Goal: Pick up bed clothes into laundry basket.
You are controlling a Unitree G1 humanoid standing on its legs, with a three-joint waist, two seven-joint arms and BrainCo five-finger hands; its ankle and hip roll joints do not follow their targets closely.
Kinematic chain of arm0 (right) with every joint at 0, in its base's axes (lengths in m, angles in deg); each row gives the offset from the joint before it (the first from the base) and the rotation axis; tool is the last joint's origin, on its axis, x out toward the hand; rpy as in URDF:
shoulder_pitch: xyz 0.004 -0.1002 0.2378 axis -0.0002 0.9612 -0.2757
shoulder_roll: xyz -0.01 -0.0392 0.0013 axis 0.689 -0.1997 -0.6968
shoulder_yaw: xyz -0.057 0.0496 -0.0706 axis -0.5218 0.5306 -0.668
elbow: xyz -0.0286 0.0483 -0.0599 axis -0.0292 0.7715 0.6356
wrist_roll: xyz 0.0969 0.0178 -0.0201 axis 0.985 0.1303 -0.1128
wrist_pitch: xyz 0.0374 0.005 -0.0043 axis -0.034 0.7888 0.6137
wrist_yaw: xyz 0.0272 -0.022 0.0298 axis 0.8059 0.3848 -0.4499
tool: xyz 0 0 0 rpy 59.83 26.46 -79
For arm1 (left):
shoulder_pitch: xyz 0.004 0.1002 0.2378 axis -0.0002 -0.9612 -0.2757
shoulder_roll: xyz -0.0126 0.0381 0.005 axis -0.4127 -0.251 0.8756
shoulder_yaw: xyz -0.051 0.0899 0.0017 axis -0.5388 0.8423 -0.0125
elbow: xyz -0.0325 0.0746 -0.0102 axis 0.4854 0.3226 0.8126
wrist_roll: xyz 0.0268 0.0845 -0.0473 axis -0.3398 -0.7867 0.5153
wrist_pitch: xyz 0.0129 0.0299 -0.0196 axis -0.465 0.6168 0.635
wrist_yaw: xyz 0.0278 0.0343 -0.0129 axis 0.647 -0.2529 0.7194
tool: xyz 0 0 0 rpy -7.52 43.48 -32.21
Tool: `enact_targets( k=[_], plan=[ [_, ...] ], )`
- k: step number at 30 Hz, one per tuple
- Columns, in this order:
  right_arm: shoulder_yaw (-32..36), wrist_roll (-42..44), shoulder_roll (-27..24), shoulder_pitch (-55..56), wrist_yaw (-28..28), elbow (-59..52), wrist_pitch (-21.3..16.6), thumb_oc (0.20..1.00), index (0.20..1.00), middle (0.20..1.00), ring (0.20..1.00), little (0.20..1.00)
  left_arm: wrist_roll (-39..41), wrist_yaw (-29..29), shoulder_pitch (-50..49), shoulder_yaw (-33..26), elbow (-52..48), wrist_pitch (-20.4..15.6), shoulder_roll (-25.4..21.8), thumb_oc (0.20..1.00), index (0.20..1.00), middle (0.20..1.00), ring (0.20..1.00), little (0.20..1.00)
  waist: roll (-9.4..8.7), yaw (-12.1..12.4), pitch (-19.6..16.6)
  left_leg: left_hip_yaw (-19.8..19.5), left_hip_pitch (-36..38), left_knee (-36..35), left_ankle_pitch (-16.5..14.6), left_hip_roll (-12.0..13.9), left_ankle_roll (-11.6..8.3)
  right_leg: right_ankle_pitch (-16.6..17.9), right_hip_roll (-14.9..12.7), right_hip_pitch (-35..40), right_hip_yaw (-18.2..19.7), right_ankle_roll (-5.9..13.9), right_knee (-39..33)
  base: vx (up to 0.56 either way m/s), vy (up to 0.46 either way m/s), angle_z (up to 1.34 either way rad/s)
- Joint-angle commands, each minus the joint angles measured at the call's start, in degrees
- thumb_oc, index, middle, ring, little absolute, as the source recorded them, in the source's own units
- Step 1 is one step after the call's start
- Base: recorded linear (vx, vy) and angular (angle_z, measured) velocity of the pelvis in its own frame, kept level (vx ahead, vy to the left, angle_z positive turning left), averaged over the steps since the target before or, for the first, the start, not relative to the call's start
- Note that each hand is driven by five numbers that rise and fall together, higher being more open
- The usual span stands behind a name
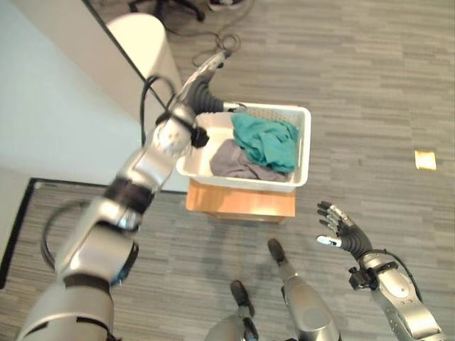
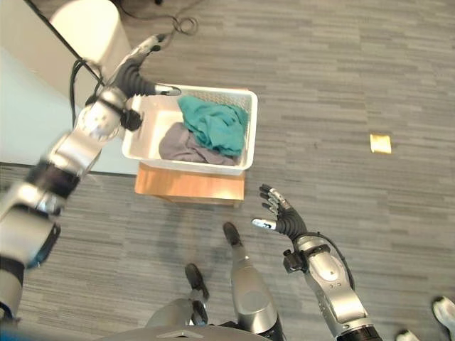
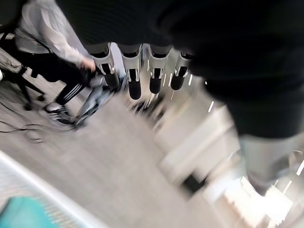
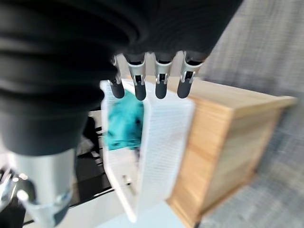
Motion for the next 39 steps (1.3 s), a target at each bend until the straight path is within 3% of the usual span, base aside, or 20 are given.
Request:
enact_targets(
  k=[1, 4, 9, 12, 13, 14, 17, 19, 20, 21, 22, 24, 29, 30, 31, 33, 34, 35, 37, 39],
  plan=[
    [3.64, -1.82, 0.69, 3.60, 0.60, -1.39, -3.27, 1.000, 1.000, 1.000, 1.000, 1.000, 6.38, -1.13, -11.27, -7.02, -2.75, -3.34, 0.46, 1.000, 1.000, 1.000, 1.000, 1.000, -1.75, 1.93, -6.92, -0.56, 0.10, 0.67, 1.90, -0.29, -0.86, -6.43, -2.30, 5.39, -1.40, 4.54, 1.25, 0.08, -0.005, 0.32],
    [5.85, -2.65, 2.96, 2.41, 1.34, 0.32, -3.01, 1.000, 1.000, 1.000, 1.000, 1.000, 12.22, -5.24, -33.80, -16.53, -11.61, -3.40, 5.20, 1.000, 1.000, 1.000, 1.000, 1.000, -2.58, 5.46, -9.64, -1.70, 1.76, 0.67, 1.62, -0.37, -0.34, -7.26, -2.35, 7.71, -2.39, 4.12, 1.19, 0.07, 0.007, 0.17],
    [4.48, -2.58, 2.94, 0.95, 0.48, 1.62, -2.21, 1.000, 1.000, 1.000, 1.000, 1.000, 21.39, -10.47, -49.79, -18.98, -16.03, -0.91, 12.27, 1.000, 1.000, 1.000, 1.000, 1.000, -3.75, 8.96, -11.10, -3.12, 3.77, 0.67, 1.16, -0.41, 0.38, -8.50, -2.81, 10.31, -4.10, 3.67, 1.89, 0.04, 0.022, 0.12],
    [2.10, -3.21, 2.45, -0.89, 0.36, 2.35, -1.37, 1.000, 1.000, 1.000, 1.000, 1.000, 25.27, -11.50, -53.11, -17.26, -17.05, 0.97, 14.89, 1.000, 1.000, 1.000, 1.000, 1.000, -4.63, 12.72, -11.01, -6.73, 4.24, 1.30, 1.09, -0.60, 0.99, -10.18, -4.13, 11.45, -7.43, 3.51, 4.99, 0.01, 0.026, 0.28],
    [1.30, -3.32, 2.38, -1.35, 0.39, 2.92, -1.06, 1.000, 1.000, 1.000, 1.000, 1.000, 27.38, -11.40, -53.85, -16.51, -17.38, 1.61, 16.10, 1.000, 1.000, 1.000, 1.000, 1.000, -4.69, 14.01, -10.59, -9.34, 4.57, 1.79, 0.86, -0.96, 1.48, -11.60, -5.07, 11.95, -9.93, 3.85, 7.91, -0.03, 0.125, 0.79],
    [0.14, -4.11, 2.73, -3.05, 0.90, 4.25, -0.64, 1.000, 1.000, 1.000, 1.000, 1.000, 25.26, -11.37, -54.13, -15.75, -17.65, 2.58, 16.54, 1.000, 1.000, 1.000, 1.000, 1.000, -4.31, 15.86, -9.92, -12.94, 4.73, 1.83, 0.84, -1.70, 2.95, -11.37, -6.41, 9.40, -13.21, 5.03, 16.97, -0.05, 0.149, 1.37],
    [-0.57, -2.54, 4.68, -6.59, 3.36, 7.32, -0.51, 1.000, 1.000, 1.000, 1.000, 1.000, 23.59, -10.89, -54.78, -15.49, -19.49, 2.74, 16.11, 1.000, 1.000, 1.000, 1.000, 1.000, -3.71, 16.88, -8.43, -16.03, 5.13, 2.79, 0.47, -2.37, 4.99, -8.18, -7.99, 4.57, -14.03, 6.29, 31.01, -0.04, 0.108, 1.41],
    [-0.28, -0.97, 5.76, -7.19, 4.25, 7.49, -0.63, 1.000, 1.000, 1.000, 1.000, 1.000, 24.36, -11.07, -54.62, -14.82, -19.70, 2.92, 15.32, 1.000, 1.000, 1.000, 1.000, 1.000, -3.53, 16.72, -7.89, -17.51, 5.37, 2.86, 0.46, -2.37, 5.23, -7.22, -7.01, 2.22, -11.74, 6.31, 34.26, 0.02, 0.017, 0.67],
    [0.63, 6.63, 8.27, -9.02, 6.05, 7.70, -1.26, 1.000, 1.000, 1.000, 1.000, 1.000, 23.60, -10.92, -54.28, -13.94, -19.83, 3.16, 14.37, 1.000, 1.000, 1.000, 1.000, 1.000, -3.48, 16.24, -7.47, -22.62, 5.76, 2.68, 0.60, -2.43, 4.90, -8.90, -2.45, 0.36, -4.41, 5.90, 32.68, 0.20, -0.083, 0.67],
    [1.55, 8.63, 7.69, -8.67, 5.53, 6.52, -1.81, 1.000, 1.000, 1.000, 1.000, 1.000, 21.44, -11.11, -54.96, -14.68, -20.75, 2.98, 13.21, 1.000, 1.000, 1.000, 1.000, 1.000, -3.34, 15.86, -8.12, -28.14, 5.40, 2.74, 0.88, -2.70, 3.99, -13.77, 1.10, 1.40, 3.44, 4.90, 25.30, 0.20, -0.083, 1.04],
    [1.54, 8.63, 7.68, -8.66, 5.53, 6.51, -1.81, 1.000, 1.000, 1.000, 1.000, 1.000, 21.44, -11.11, -54.98, -14.69, -20.76, 2.98, 13.22, 1.000, 1.000, 1.000, 1.000, 1.000, -3.32, 15.81, -8.12, -28.19, 5.41, 2.75, 0.88, -2.69, 3.99, -13.75, 1.10, 1.46, 3.39, 4.90, 25.23, 0.23, -0.097, 1.88],
    [4.23, 5.69, 3.59, -5.25, 4.30, 3.61, -2.67, 1.000, 1.000, 1.000, 1.000, 1.000, 21.14, -11.41, -53.79, -14.03, -18.63, 2.39, 13.61, 1.000, 1.000, 1.000, 1.000, 1.000, -4.29, 14.42, -7.87, -38.36, 3.79, 5.02, 0.97, -5.57, 2.52, -12.85, 5.09, 2.09, 21.47, 5.44, 16.67, 0.25, -0.199, 2.28],
    [6.09, 7.96, 3.05, -0.75, 1.95, 3.06, -2.00, 1.000, 1.000, 1.000, 1.000, 1.000, 20.06, -11.15, -55.63, -16.37, -20.32, 2.16, 16.78, 1.000, 1.000, 1.000, 1.000, 1.000, -6.32, 15.50, -8.47, -43.03, 1.80, 7.37, 0.69, -5.35, -0.02, -11.14, 2.55, 5.54, 16.21, 3.49, 12.18, 0.08, -0.291, 1.99],
    [6.10, 10.39, 4.11, 0.57, 1.83, 3.55, -2.01, 1.000, 1.000, 1.000, 1.000, 1.000, 20.69, -10.89, -56.36, -16.58, -20.65, 2.33, 18.16, 1.000, 1.000, 1.000, 1.000, 1.000, -6.98, 15.21, -8.45, -39.52, -0.47, 9.76, 0.82, -3.82, -0.71, -11.87, 1.93, 8.03, 13.19, 2.53, 10.11, 0.05, -0.339, 1.21],
    [6.10, 10.41, 4.12, 0.55, 1.82, 3.55, -2.01, 1.000, 1.000, 1.000, 1.000, 1.000, 20.69, -10.88, -56.37, -16.60, -20.71, 2.36, 18.15, 1.000, 1.000, 1.000, 1.000, 1.000, -7.07, 15.05, -8.55, -39.68, -0.82, 9.90, 1.04, -4.01, -0.78, -11.60, 1.76, 7.87, 13.10, 2.64, 9.90, 0.04, -0.299, 1.46],
    [4.76, 11.78, 4.20, 0.46, 1.31, 4.86, -1.88, 1.000, 1.000, 1.000, 1.000, 1.000, 22.23, -10.03, -55.71, -17.06, -19.67, 2.22, 19.11, 1.000, 1.000, 1.000, 1.000, 1.000, -8.19, 14.90, -7.27, -30.99, -4.72, 14.40, 1.16, -2.95, 0.10, -11.77, 0.70, 8.73, 9.86, 2.06, 9.89, -0.09, -0.231, 1.41],
    [4.28, 11.05, 3.06, 1.17, 1.19, 4.66, -1.30, 1.000, 1.000, 1.000, 1.000, 1.000, 23.39, -10.19, -55.92, -17.28, -19.03, 1.95, 19.51, 1.000, 1.000, 1.000, 1.000, 1.000, -8.32, 13.35, -6.89, -15.08, -4.51, 14.80, 0.34, 0.70, 1.18, -12.43, -0.23, 9.26, 3.48, 1.14, 9.71, -0.19, -0.297, 2.10],
    [4.08, 10.41, 2.70, 1.49, 1.04, 4.20, -1.38, 1.000, 1.000, 1.000, 1.000, 1.000, 22.83, -10.08, -55.73, -17.08, -19.55, 1.67, 19.56, 1.000, 1.000, 1.000, 1.000, 1.000, -8.62, 12.27, -7.24, -6.94, -3.65, 16.31, 0.07, 3.34, 1.17, -12.13, -1.35, 9.34, -0.67, 1.14, 9.42, -0.23, -0.280, 2.31],
    [4.01, 9.69, 2.98, 1.60, 1.91, 4.56, -1.73, 1.000, 1.000, 1.000, 1.000, 1.000, 22.14, -10.12, -54.47, -16.35, -19.86, 0.98, 18.86, 1.000, 1.000, 1.000, 1.000, 1.000, -8.75, 10.25, -7.95, 2.23, -1.73, 20.62, -0.42, 6.31, 0.76, -12.01, -2.95, 9.35, -7.33, 0.74, 8.77, -0.20, -0.162, 2.03],
    [4.31, 9.31, 4.10, 2.43, 2.86, 4.90, -2.29, 1.000, 1.000, 1.000, 1.000, 1.000, 22.31, -9.94, -52.82, -15.07, -19.14, 0.54, 18.69, 1.000, 1.000, 1.000, 1.000, 1.000, -8.19, 8.35, -9.15, 8.12, 0.39, 18.49, 0.49, 8.40, -0.62, -12.51, -4.21, 9.56, -12.72, 1.17, 8.66, -0.14, -0.063, 1.81]
  ],
)
